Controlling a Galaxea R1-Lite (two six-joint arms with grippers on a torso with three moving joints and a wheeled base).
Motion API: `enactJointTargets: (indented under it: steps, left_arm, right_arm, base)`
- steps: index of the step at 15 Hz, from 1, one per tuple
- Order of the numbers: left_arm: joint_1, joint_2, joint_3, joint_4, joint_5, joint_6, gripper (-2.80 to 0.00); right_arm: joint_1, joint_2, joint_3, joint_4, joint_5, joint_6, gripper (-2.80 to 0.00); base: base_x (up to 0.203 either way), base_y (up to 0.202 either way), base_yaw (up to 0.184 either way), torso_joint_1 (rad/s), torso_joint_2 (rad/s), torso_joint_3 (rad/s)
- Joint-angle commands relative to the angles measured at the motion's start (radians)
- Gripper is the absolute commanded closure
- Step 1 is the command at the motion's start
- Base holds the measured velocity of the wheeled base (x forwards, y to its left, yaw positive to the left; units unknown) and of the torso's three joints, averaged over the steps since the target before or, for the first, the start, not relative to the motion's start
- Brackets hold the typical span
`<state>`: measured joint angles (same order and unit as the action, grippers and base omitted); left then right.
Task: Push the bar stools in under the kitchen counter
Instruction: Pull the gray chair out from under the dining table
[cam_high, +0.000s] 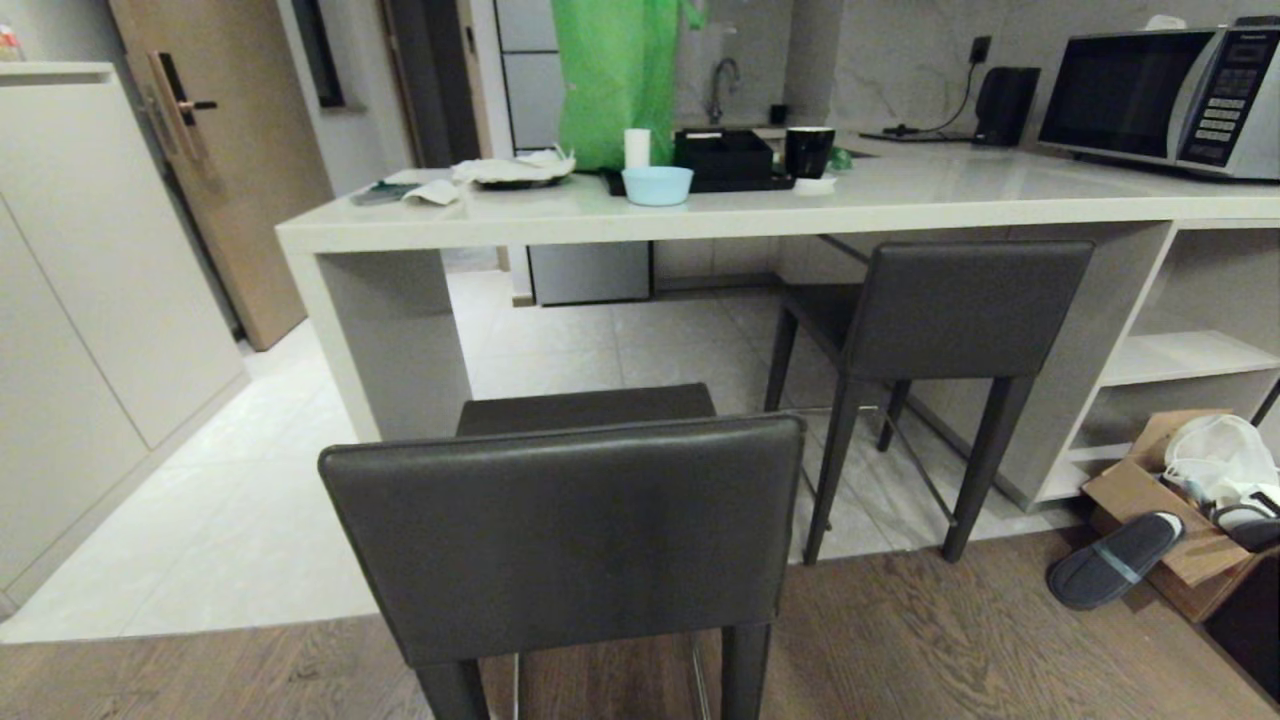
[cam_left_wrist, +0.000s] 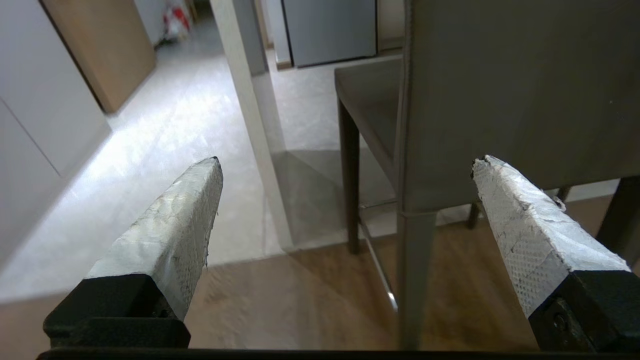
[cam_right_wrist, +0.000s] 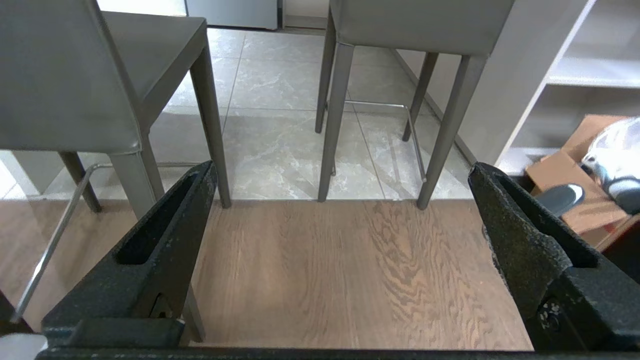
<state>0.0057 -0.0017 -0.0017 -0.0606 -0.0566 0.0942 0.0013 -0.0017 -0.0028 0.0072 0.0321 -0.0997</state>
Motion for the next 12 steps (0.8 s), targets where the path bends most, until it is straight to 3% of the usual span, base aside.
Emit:
enactJointTargets:
  steps: [1,2,5,10,12]
  left_arm:
    - [0.000,0.002,0.006,0.008,0.024,-0.080,-2.80]
    - [-0.004,0.002,0.006,0.023,0.061,-0.126,-2.80]
    - [-0.002,0.007,-0.002,0.050,0.058,-0.127,-2.80]
    - [-0.001,0.033,-0.053,0.215,0.067,-0.115,-2.80]
    - [0.000,0.002,-0.058,0.222,0.066,-0.113,-2.80]
  right_arm:
    - [0.000,0.002,0.001,0.002,-0.002,0.024,-2.80]
    - [0.000,0.002,0.001,0.000,-0.010,0.046,-2.80]
    - [0.000,0.002,0.001,-0.006,-0.028,0.084,-2.80]
    - [0.001,0.000,0.001,-0.001,-0.018,0.035,-2.80]
    - [0.000,0.002,0.001,-0.003,-0.018,0.038,-2.80]
  base:
    - [0.000,0.000,0.000,0.000,0.00,0.000]
    - [0.000,0.000,0.000,0.000,0.00,0.000]
    - [0.000,0.000,0.000,0.000,0.00,0.000]
    - [0.000,0.000,0.000,0.000,0.00,0.000]
    - [0.000,0.000,0.000,0.000,0.00,0.000]
